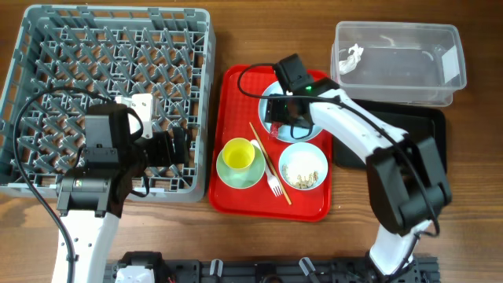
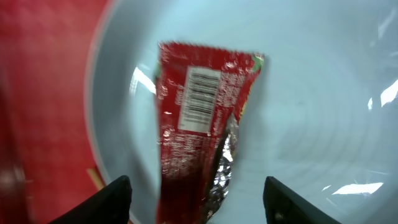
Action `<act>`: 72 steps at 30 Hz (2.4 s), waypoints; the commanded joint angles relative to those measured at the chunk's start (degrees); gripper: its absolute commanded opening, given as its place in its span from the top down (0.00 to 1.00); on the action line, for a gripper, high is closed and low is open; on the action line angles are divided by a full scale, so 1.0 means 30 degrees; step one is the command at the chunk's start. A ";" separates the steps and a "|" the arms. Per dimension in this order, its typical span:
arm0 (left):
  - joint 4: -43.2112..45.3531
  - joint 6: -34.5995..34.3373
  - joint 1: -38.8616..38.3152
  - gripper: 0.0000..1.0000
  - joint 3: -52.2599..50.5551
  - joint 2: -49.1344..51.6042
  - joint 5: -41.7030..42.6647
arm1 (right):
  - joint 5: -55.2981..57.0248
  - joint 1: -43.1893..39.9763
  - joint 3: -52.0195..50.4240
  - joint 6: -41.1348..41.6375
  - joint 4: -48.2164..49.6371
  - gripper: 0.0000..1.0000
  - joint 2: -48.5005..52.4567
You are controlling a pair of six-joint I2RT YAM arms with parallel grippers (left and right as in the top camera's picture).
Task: Sort waste into correct bins and load items into the dishwasher rack
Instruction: 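Grasp the red snack wrapper on the plate with the right gripper, then move the wrapper with the right gripper and drop it in the clear bin, then grasp the rim of the light-blue rice bowl with the right gripper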
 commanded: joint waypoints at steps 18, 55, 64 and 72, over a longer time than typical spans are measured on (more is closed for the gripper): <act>-0.0015 -0.0189 -0.0066 0.00 0.0372 0.0051 0.0015 | 0.2667 -0.4189 0.0459 0.0044 0.0736 0.96 -0.5326; -0.0007 -0.0189 -0.0066 0.00 0.0372 0.0051 0.0015 | -0.3264 -0.3687 -0.0641 -0.5792 -0.7031 0.21 -0.7686; -0.0146 -0.0189 -0.0066 0.00 0.0372 0.0051 0.0015 | -0.0678 0.0073 -0.3832 -0.2171 -0.4335 0.31 -0.7227; -0.0153 -0.0189 -0.0066 0.00 0.0372 0.0051 0.0022 | -0.0634 0.1749 -0.4656 -0.1137 -0.2958 0.41 -0.5909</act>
